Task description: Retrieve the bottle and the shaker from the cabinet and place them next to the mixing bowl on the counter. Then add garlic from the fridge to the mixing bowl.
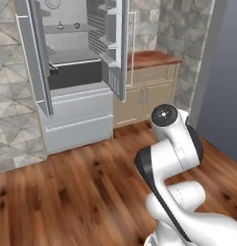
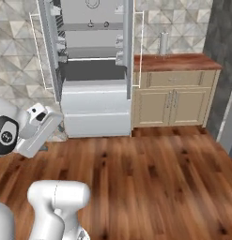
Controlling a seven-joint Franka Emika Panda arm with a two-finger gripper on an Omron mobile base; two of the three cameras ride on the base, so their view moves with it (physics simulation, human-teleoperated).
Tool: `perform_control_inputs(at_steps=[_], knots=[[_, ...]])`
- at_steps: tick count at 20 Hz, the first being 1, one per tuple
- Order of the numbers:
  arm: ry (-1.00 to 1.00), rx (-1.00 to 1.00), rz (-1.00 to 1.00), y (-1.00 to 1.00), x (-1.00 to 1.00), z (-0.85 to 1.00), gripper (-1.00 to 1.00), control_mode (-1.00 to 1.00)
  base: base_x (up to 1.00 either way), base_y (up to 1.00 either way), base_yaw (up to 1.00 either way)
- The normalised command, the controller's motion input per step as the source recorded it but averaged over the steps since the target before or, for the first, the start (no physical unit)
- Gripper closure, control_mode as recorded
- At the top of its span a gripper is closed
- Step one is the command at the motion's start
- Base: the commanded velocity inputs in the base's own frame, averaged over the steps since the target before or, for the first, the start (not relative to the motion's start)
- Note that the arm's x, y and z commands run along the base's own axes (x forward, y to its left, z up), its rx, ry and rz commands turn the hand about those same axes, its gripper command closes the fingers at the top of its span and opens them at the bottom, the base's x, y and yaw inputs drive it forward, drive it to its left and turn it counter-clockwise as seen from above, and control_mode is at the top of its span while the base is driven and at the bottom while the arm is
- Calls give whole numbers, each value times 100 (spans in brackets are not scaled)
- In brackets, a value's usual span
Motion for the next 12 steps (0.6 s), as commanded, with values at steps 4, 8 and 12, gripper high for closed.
perform_control_inputs(at_steps=[4,8,12], knots=[[0,0,0,0,0,0,-100,100,91,36,0],[0,0,0,0,0,0,-100,100,87,37,0],[0,0,0,0,0,0,-100,100,86,30,0]])
